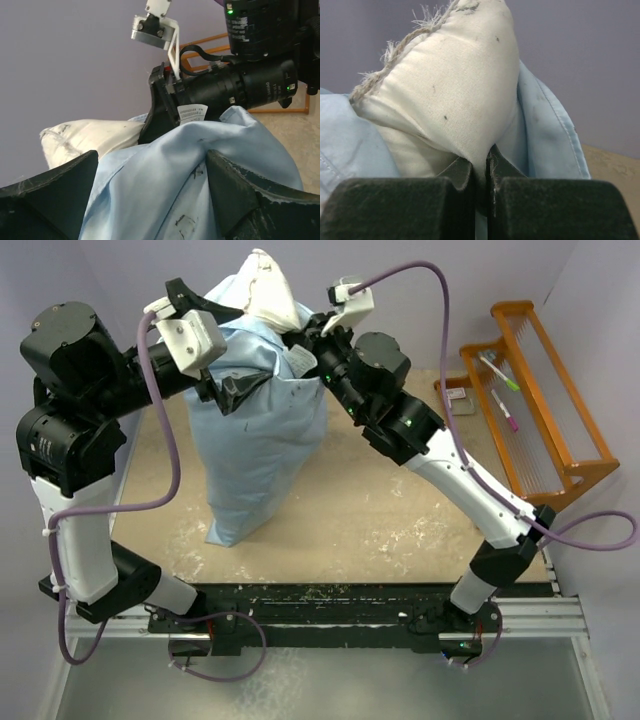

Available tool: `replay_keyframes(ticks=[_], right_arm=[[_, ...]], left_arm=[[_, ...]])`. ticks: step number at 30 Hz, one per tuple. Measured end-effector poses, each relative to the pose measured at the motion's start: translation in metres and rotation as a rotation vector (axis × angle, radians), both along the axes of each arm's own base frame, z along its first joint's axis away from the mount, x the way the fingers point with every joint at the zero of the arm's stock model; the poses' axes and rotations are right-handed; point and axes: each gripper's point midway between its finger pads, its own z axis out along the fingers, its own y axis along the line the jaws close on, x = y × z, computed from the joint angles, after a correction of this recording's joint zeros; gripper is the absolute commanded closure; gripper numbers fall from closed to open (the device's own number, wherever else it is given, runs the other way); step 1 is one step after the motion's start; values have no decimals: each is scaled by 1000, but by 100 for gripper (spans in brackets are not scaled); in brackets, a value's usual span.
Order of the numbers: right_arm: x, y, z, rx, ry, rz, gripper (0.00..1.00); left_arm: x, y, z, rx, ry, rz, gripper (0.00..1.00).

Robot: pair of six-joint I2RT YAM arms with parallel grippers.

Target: Remove the pillowcase from the pillow

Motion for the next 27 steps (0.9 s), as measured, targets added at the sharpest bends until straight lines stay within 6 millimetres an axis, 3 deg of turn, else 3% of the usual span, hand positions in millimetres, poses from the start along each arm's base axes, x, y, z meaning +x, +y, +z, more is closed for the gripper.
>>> replay_keyframes(ticks=[3, 7, 15, 22, 27], right_arm=[[8, 4, -5, -18, 13, -41, 100], [20, 3, -9, -33, 24, -100, 100], [26, 6, -9, -45, 34, -165, 100], [23, 15, -9, -69, 24, -210, 100], [26, 11, -10, -82, 23, -236, 100]], left_arm=[[-2, -2, -5, 19, 4, -15, 24], [-11, -1, -18, 46, 26, -44, 0], [-39, -2, -5, 25, -2, -128, 1], [-37, -14, 5, -11, -13, -189, 0], [-28, -23, -12, 17, 43, -219, 13]])
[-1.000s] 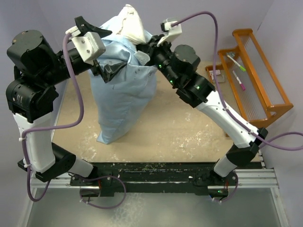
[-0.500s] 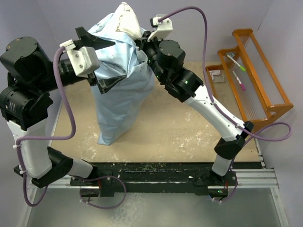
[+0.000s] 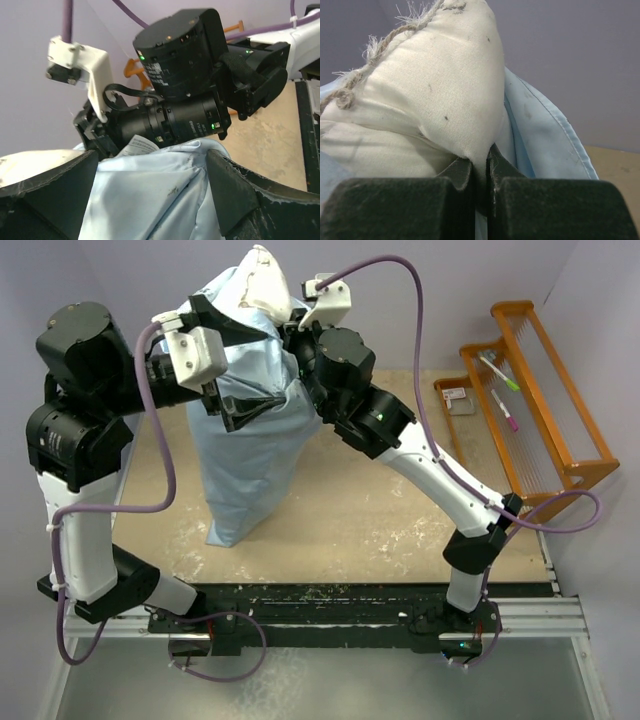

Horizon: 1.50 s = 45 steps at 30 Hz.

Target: Remove the pillowcase from the pillow

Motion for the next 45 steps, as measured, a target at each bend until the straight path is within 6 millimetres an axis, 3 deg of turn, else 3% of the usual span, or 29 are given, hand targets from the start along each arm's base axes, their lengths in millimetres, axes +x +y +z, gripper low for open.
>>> replay_keyframes(ticks=[10, 14, 20, 26, 29, 33, 39, 43, 45], right_arm=[[2, 1, -9, -34, 12, -7, 100], [6, -1, -12, -42, 21, -3, 100], [13, -20, -15, -14, 46, 53, 100], [1, -24, -13, 22, 63, 151, 100], [0, -22, -14, 34, 74, 180, 100], [1, -22, -20, 29, 101, 204, 100], [-1, -16, -25, 17, 135, 248, 100], [-1, -14, -27, 17, 153, 274, 100], [6, -22, -29, 14, 157, 245, 100]], left_arm=[[9, -5, -42, 84, 97, -12, 84], [11, 0, -47, 96, 89, 21, 100], [0, 20, -40, 76, 23, 106, 100], [-15, 37, -33, 65, -12, 163, 100], [-19, 41, -46, 81, 11, 173, 100], [-22, 46, -80, 117, 59, 185, 100], [-29, 59, -94, 141, 15, 229, 100], [-31, 65, -103, 165, -11, 248, 86], [-35, 67, -112, 177, 1, 246, 69]])
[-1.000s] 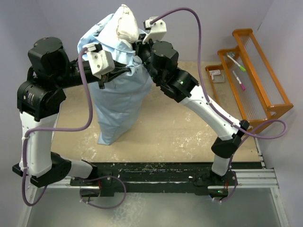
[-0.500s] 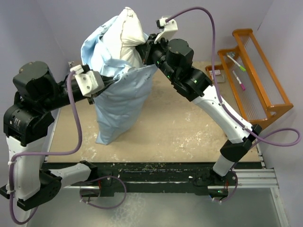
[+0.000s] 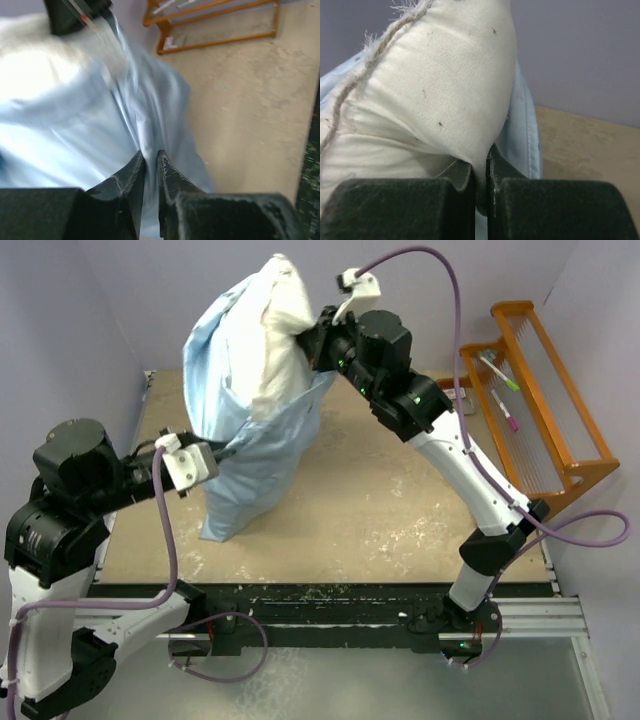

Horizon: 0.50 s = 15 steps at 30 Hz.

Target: Remove the pillowcase from the pillow

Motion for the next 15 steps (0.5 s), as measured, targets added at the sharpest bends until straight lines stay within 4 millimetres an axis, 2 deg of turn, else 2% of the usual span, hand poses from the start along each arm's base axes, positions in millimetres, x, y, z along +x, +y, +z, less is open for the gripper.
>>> replay_keyframes(ticks=[1, 2, 4, 7, 9, 12, 15], right_arm=[[10, -10, -1, -2, -1, -43, 100], [22, -23, -2, -5, -1, -95, 100], [48, -55, -8, -13, 3, -215, 100], [70, -86, -22, -32, 23, -334, 100], [73, -90, -26, -39, 29, -358, 100], [67, -79, -22, -27, 12, -344, 100], [57, -62, -13, -7, -15, -309, 100]], left_arm=[[-7, 2, -10, 14, 28, -6, 52], [-13, 5, -18, 27, 50, -10, 42], [-26, 10, -30, 42, 89, -18, 36], [-39, 12, -29, 30, 92, -36, 31], [-41, 10, -23, 14, 96, -49, 30], [-39, 3, -4, -17, 103, -73, 23], [-33, -8, 34, -84, 77, -101, 21]])
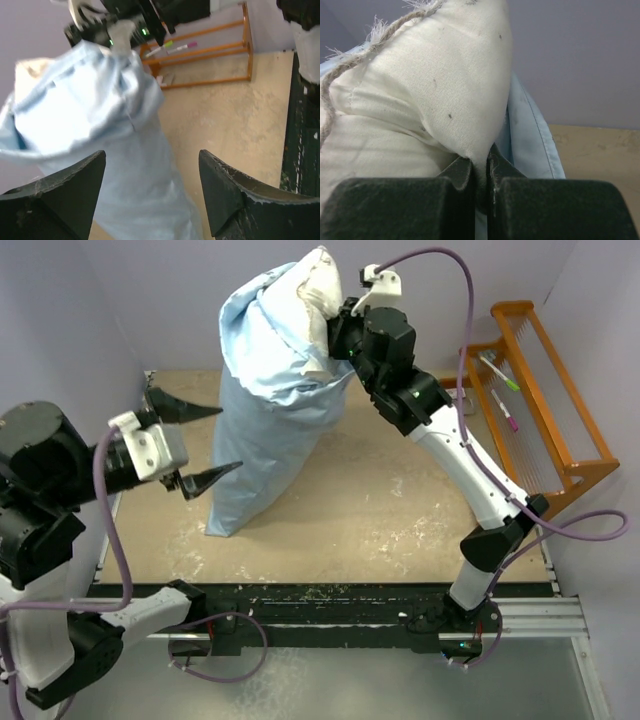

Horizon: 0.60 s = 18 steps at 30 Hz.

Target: Remove the pillowcase from the pillow

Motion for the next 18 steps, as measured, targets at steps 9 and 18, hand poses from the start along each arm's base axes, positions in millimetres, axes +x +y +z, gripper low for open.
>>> replay_keyframes(ticks=[9, 18], right_arm=[[-47, 58, 19, -17, -89, 117, 100], [-74, 64, 21, -52, -116, 186, 100]], left_arm=[[36, -30, 116, -165, -229, -64, 8], [74, -43, 66, 14, -166, -64, 15]])
